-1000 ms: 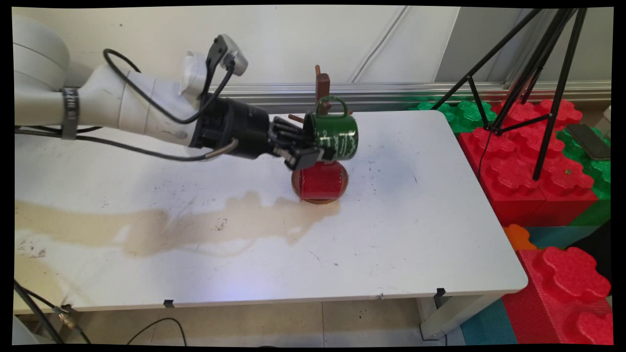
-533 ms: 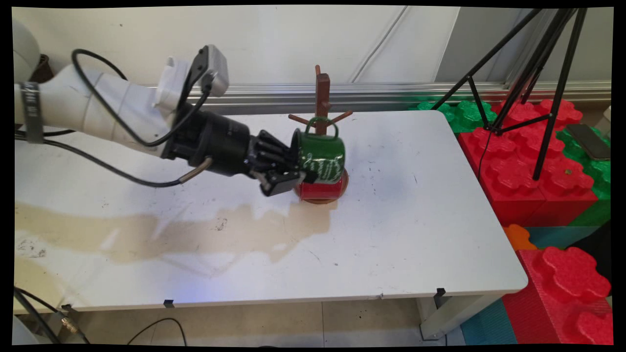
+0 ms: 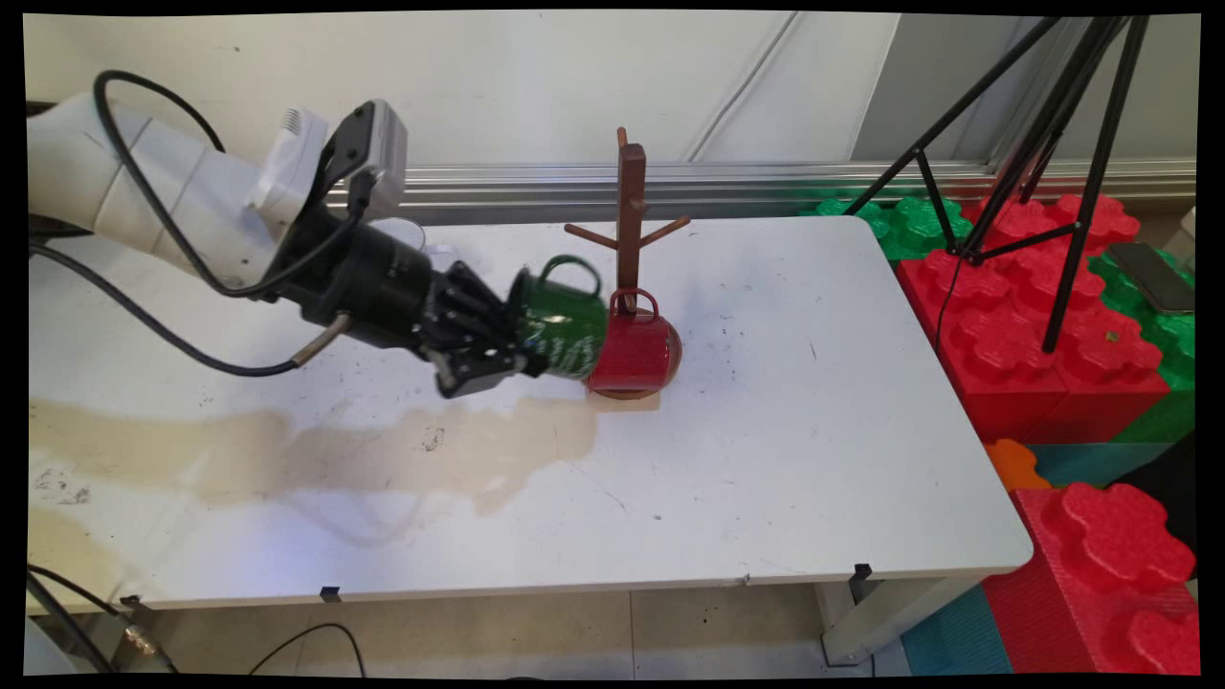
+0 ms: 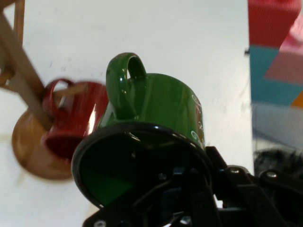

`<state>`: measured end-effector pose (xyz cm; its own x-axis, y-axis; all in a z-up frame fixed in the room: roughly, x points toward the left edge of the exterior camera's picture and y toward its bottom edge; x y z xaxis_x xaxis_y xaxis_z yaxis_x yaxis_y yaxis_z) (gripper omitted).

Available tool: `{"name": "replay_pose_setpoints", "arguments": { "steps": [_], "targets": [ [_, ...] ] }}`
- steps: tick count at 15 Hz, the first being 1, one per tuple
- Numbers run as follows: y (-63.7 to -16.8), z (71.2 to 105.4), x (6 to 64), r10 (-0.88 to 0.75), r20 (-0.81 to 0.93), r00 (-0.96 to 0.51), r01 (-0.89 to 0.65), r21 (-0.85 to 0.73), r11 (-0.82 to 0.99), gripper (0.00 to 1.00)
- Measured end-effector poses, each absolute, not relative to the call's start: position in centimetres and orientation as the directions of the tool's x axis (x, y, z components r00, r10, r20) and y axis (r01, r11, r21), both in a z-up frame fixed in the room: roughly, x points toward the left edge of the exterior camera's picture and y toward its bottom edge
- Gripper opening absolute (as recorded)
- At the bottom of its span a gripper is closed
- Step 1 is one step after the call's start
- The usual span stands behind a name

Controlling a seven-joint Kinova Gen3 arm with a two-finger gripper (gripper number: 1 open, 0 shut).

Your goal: Place the picked object on the table

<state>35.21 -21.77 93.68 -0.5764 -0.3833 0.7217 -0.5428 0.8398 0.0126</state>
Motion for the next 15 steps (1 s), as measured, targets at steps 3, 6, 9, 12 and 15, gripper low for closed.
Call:
{"name": "replay_pose_setpoints", "arguments": {
  "steps": [3,6,9,12,15],
  "targets": [
    [-21.7,93.7,36.2,-0.38,0.662,-0.646,-0.526,-0.026,0.85,0.0],
    [-21.7,93.5,37.0,-0.38,0.604,-0.701,-0.512,-0.054,0.857,0.0],
    [-21.9,93.0,37.5,-0.377,0.546,-0.748,-0.497,-0.084,0.864,0.0],
    [-22.1,92.4,37.6,-0.382,0.505,-0.774,-0.491,-0.098,0.866,0.0],
    [-22.0,91.2,37.7,-0.409,0.431,-0.804,-0.5,-0.119,0.858,0.0]
  ]
}}
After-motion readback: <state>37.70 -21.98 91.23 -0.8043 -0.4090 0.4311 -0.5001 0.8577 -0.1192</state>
